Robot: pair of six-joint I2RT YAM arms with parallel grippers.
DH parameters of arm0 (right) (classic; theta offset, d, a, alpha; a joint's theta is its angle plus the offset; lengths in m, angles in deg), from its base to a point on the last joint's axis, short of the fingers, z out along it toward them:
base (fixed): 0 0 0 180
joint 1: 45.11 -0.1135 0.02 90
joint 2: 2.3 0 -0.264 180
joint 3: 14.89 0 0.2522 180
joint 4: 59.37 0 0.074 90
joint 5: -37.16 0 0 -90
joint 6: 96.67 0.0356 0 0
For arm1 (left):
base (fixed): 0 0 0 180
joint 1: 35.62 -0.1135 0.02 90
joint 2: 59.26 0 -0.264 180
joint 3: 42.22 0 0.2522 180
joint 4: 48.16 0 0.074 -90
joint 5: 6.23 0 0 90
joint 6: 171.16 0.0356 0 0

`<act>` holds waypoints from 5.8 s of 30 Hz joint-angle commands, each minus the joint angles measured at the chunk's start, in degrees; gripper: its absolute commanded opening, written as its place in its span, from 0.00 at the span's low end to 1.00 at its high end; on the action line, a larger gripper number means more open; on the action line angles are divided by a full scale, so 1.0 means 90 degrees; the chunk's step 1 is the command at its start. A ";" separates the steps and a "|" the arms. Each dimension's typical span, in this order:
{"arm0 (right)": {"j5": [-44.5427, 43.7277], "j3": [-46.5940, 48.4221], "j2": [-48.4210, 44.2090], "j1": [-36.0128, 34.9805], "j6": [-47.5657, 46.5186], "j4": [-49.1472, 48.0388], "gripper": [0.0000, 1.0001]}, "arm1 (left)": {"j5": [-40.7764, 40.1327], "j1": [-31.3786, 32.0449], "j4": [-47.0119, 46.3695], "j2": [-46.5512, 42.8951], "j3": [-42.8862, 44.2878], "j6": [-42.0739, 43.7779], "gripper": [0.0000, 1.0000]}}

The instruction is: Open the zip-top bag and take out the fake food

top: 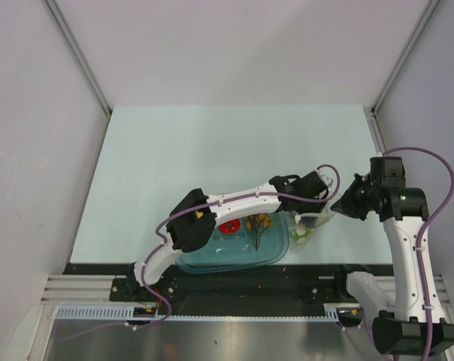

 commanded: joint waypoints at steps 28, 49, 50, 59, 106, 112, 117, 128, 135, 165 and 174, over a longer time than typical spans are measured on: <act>-0.0019 0.0119 -0.0073 0.0171 -0.0296 0.0005 0.00 | -0.1248 0.0047 -0.0273 -0.0639 -0.1032 0.0597 0.72; -0.0116 0.0071 -0.0151 0.0210 -0.0383 0.0035 0.00 | -0.0927 0.0028 -0.0333 -0.0269 -0.0781 0.0607 0.37; -0.0136 0.0051 -0.0151 0.0210 -0.0393 0.0025 0.00 | -0.0839 0.0028 -0.0207 -0.0329 -0.0653 0.0617 0.32; -0.0536 0.0197 -0.0073 0.0161 -0.0510 0.0073 0.00 | 0.0538 -0.0041 -0.0274 -0.1637 -0.0739 0.0481 0.15; -0.0468 0.1545 -0.0317 0.0151 -0.0754 0.0142 0.00 | -0.0244 -0.0177 -0.0098 -0.0857 0.1692 -0.1394 0.00; -0.0810 0.1360 -0.0405 0.0103 -0.0979 0.0132 0.00 | 0.1035 -0.0353 -0.0371 -0.0915 0.1741 -0.2691 0.00; -0.0527 0.1262 -0.0337 -0.0121 -0.0774 -0.0082 0.00 | 0.1718 -0.0441 -0.0547 -0.0935 0.1819 -0.3698 0.00; -0.1541 0.1428 0.0004 -0.0171 -0.0588 0.0239 0.00 | 0.2756 -0.0207 -0.2538 -0.1929 -0.0317 -0.1310 0.00; -0.1591 0.1214 -0.0102 -0.0064 -0.0599 0.0327 0.00 | 0.2297 -0.0021 -0.2863 -0.2926 -0.1199 0.0751 0.00; -0.1972 0.0881 -0.0220 -0.0015 -0.0862 0.0240 0.00 | -0.3005 -0.0236 -0.0432 -0.6887 -0.4595 -0.1314 0.00; -0.1689 0.0667 -0.0210 -0.0024 -0.0872 0.0494 0.00 | -0.3660 -0.0324 0.1063 -0.8210 -0.6686 -0.2866 0.00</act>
